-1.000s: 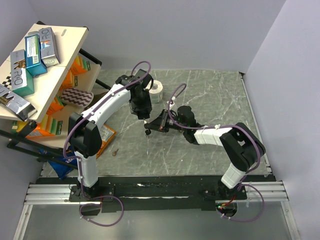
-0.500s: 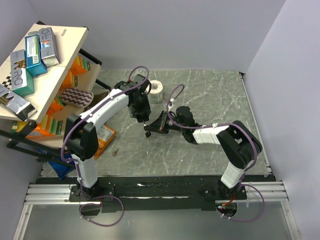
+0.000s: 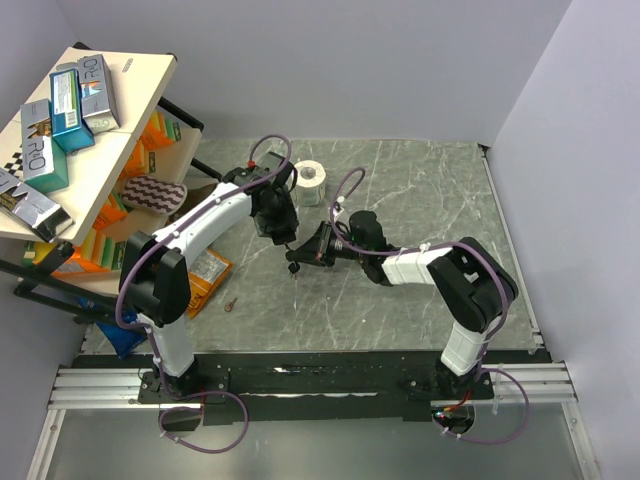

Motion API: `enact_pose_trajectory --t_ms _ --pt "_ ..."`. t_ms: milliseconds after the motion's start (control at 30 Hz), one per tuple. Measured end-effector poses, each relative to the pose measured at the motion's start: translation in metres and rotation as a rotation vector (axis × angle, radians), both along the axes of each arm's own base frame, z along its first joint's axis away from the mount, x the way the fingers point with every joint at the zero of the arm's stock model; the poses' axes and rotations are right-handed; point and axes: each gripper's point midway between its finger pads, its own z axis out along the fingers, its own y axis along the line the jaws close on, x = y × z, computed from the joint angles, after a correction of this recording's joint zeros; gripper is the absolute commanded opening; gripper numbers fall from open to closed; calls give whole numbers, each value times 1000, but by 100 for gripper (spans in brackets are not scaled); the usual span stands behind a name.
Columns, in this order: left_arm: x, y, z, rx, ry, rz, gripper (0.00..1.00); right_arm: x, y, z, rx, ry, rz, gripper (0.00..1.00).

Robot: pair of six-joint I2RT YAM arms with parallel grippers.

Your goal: Unlock with the key

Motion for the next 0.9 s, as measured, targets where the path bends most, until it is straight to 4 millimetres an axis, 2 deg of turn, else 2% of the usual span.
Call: enact_pose_trajectory --t_ms 133,533,900 --pt "-1 1 -4 -2 3 8 1 0 1 -3 -3 7 4 0" --pt "2 5 3 -24 -33 39 1 4 6 2 6 2 23 0" --pt "0 9 0 -17 -34 45 1 3 9 -3 -1 1 53 0"
